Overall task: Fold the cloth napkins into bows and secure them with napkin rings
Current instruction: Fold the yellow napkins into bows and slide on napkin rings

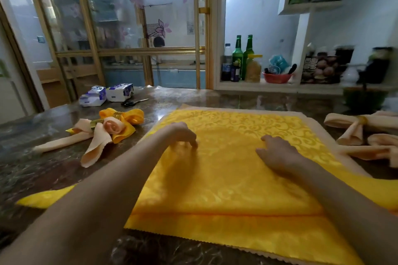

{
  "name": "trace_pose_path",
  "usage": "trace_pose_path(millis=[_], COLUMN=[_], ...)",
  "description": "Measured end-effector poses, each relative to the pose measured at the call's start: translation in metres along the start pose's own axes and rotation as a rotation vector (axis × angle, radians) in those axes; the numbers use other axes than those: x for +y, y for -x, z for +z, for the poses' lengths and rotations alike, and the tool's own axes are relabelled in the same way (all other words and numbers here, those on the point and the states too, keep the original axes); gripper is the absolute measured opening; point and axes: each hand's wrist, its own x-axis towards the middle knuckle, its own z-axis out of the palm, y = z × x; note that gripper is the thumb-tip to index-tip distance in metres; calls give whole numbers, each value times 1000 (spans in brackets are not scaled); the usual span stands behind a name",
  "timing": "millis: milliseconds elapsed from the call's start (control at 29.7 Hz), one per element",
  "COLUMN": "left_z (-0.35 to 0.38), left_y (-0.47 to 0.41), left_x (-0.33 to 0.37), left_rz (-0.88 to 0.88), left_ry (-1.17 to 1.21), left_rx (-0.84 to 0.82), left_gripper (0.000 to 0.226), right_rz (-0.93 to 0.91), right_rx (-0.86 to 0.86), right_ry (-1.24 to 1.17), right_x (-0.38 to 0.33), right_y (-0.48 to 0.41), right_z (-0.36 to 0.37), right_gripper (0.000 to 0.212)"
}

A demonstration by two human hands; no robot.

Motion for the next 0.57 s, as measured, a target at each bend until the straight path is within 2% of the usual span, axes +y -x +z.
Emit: trace_pose_path(millis=[67,135,202,270,404,472,573], left_z=[-6,-14,-16,-9,12,7,-8], left_y=[-10,-14,-18,-21,-16,-9,2], left_x=[3,-1,-3,-6,-12,-14,-16], left_rz=[-66,-110,-78,26,155,143,69], left_ry=[94,90,155,267,285,247,251], left_rx=[-113,-163,-142,-41,168,136,-63], left_gripper=[47,63,63,49,31,27,26], right_rz=[77,125,149,145,103,90,130], right_rx=[-12,-83,-142,-138,-109,-147,-288], right_ry=[18,-72,-150,-182,-163,-103,-13], right_x=[8,11,13,13,13,11,15], right_y=[-10,-17,-18,-17,-14,-12,-6], right_z=[-6,-18,-26,-26,-25,-33,-46], right_gripper=[67,73,67,57,35,30,29])
